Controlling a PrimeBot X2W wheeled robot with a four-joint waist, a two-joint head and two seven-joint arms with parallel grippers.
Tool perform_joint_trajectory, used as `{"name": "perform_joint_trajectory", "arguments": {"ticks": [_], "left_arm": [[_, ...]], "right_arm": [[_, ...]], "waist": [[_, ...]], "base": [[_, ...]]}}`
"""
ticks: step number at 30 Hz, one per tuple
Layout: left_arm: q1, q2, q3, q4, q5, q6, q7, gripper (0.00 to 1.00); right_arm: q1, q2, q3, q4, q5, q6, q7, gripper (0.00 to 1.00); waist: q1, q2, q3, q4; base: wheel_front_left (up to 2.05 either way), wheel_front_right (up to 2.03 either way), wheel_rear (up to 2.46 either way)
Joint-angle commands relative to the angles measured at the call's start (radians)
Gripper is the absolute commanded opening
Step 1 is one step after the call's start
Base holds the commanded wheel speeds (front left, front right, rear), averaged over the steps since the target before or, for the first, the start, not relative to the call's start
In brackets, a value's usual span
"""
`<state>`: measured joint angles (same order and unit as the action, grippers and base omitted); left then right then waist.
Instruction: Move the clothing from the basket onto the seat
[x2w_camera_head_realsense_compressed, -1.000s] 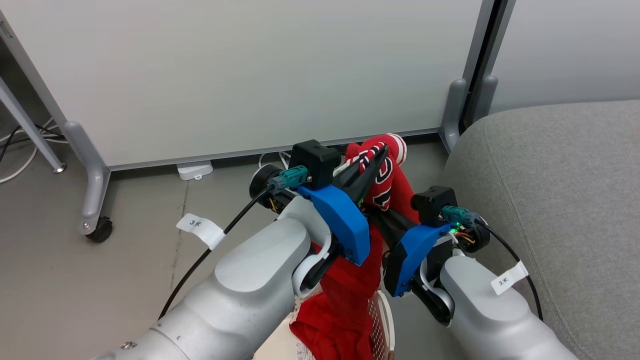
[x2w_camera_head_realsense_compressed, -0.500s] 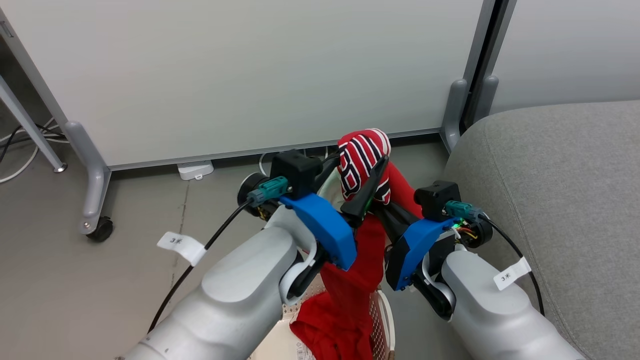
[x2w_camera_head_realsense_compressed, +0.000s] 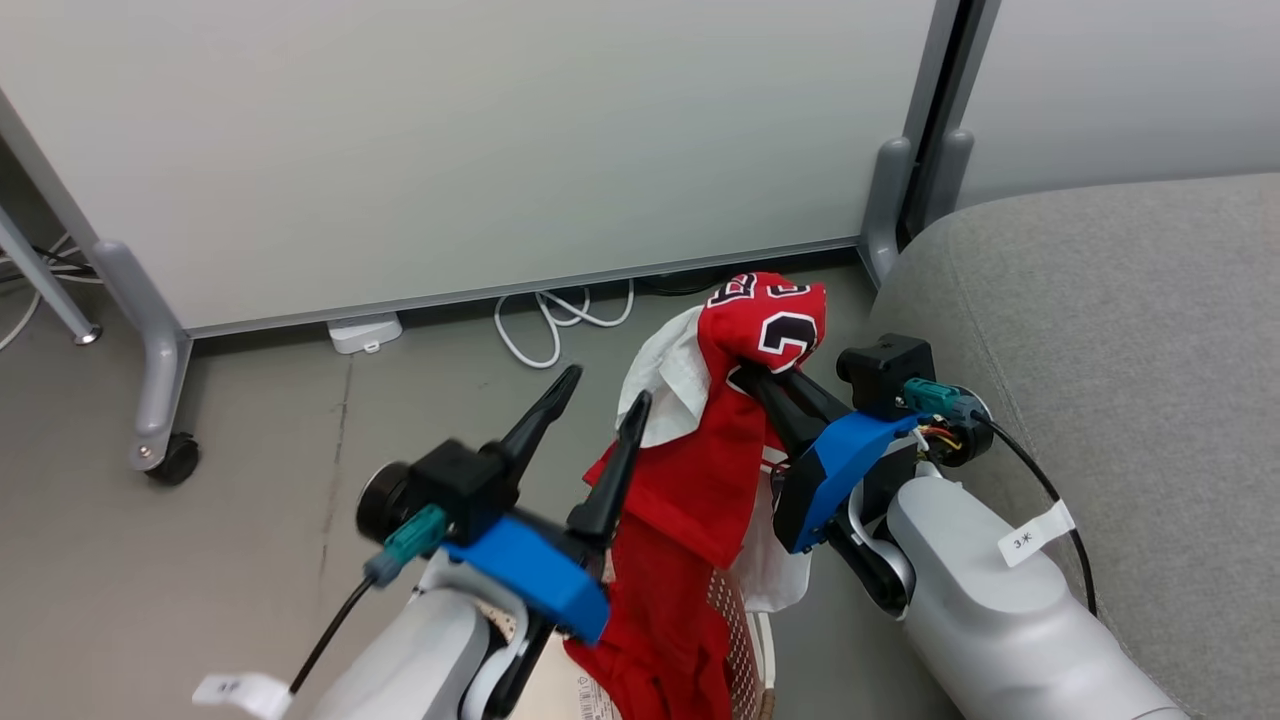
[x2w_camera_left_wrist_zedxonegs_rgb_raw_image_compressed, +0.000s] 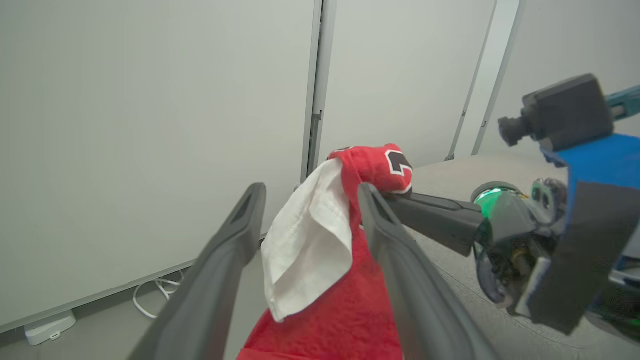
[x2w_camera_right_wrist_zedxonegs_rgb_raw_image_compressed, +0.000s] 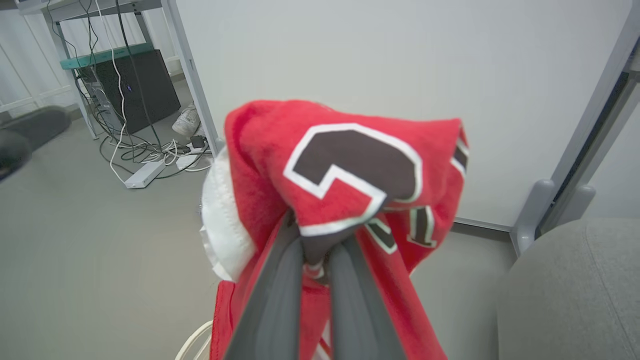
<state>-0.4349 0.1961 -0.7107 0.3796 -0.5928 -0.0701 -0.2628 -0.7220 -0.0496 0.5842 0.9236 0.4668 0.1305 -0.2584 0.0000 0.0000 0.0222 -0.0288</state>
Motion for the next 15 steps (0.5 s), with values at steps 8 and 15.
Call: {"name": "perform_joint_trajectory", "arguments": {"ticks": [8, 15], "left_arm": [[0.232, 0.009, 0.223, -0.142, 0.177, 0.008, -0.003, 1.00], [0.360, -0.021, 0.376, -0.203, 0.265, -0.012, -0.003, 1.00]], "right_arm": [[0.030, -0.009, -0.014, -0.048, -0.026, 0.000, 0.004, 0.00], [0.041, -0.012, -0.026, -0.078, -0.041, 0.000, 0.018, 0.00]], "waist": [[0.0000, 0.0000, 0.010, -0.074], [0.0000, 0.0000, 0.022, -0.152]], "base": [[0.00, 0.00, 0.00], [0.00, 0.00, 0.00]]}}
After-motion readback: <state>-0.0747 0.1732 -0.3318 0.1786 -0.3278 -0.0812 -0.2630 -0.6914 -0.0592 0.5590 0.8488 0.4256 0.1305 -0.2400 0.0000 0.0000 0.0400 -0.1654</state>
